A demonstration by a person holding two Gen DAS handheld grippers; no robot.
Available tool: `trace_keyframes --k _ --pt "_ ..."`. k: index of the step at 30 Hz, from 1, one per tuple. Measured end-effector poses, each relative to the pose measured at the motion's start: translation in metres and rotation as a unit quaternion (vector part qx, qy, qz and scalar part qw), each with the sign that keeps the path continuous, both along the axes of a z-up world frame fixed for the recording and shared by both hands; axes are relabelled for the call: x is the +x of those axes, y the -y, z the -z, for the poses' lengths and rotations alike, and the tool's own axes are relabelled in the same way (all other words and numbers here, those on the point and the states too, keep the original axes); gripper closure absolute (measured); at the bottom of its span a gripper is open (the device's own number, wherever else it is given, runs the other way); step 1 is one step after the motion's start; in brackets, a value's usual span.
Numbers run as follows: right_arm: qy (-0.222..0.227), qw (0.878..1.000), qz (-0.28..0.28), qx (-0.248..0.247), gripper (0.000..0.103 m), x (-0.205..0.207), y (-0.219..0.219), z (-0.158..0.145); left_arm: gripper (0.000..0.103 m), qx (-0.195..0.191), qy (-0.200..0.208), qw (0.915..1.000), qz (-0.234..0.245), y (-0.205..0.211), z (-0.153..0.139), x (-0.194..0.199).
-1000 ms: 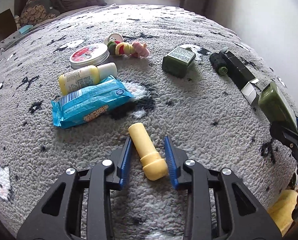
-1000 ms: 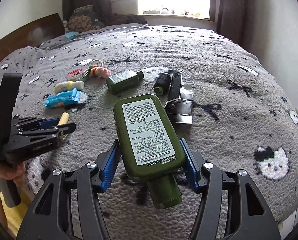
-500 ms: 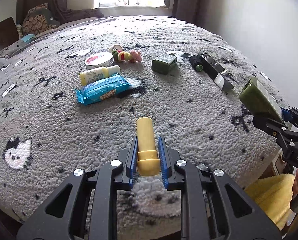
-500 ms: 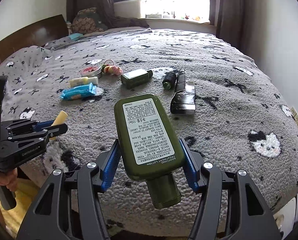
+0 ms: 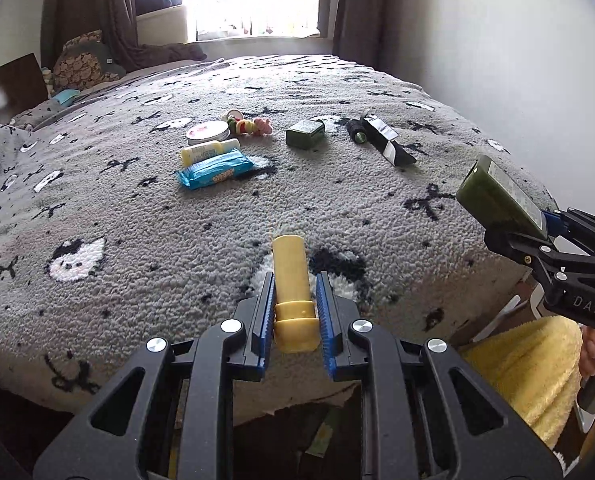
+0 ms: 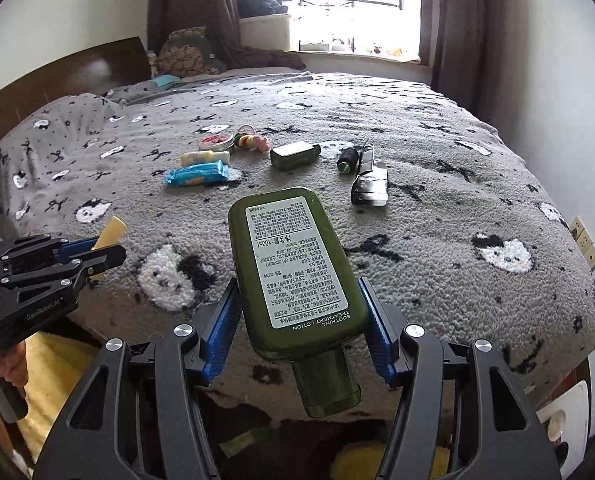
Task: Collect trash
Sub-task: 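Lower both held items into the bin and open both tools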
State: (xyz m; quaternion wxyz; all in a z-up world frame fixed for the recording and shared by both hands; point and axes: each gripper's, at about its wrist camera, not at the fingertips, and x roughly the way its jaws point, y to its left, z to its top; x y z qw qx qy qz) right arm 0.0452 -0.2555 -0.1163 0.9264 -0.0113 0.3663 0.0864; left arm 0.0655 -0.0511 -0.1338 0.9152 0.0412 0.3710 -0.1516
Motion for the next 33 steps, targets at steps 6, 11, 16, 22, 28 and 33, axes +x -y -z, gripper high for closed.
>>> trace_keyframes --k 6,11,16,22,28,33 --pt "-0.022 1.000 -0.005 0.012 0.045 -0.022 -0.002 0.016 0.084 0.000 -0.012 0.9999 0.002 -0.003 0.014 -0.030" --pt "-0.057 0.998 -0.014 0.019 0.045 -0.032 -0.009 0.040 0.084 0.006 -0.040 0.9992 0.005 -0.005 0.036 -0.045" --pt "-0.098 0.994 -0.028 0.023 0.045 -0.037 -0.020 0.067 0.084 0.012 -0.083 0.9965 0.007 -0.008 0.069 -0.051" --pt "-0.142 0.989 -0.031 0.024 0.045 -0.038 -0.029 0.097 0.084 0.011 -0.137 0.9904 0.018 -0.006 0.109 -0.054" --pt "-0.189 0.981 -0.028 0.018 0.045 -0.035 -0.037 0.130 0.084 0.015 -0.188 0.9814 0.036 0.002 0.146 -0.054" --pt "-0.243 0.969 -0.024 0.026 0.045 -0.032 -0.038 0.161 0.084 0.017 -0.229 0.9721 0.049 0.007 0.171 -0.056"
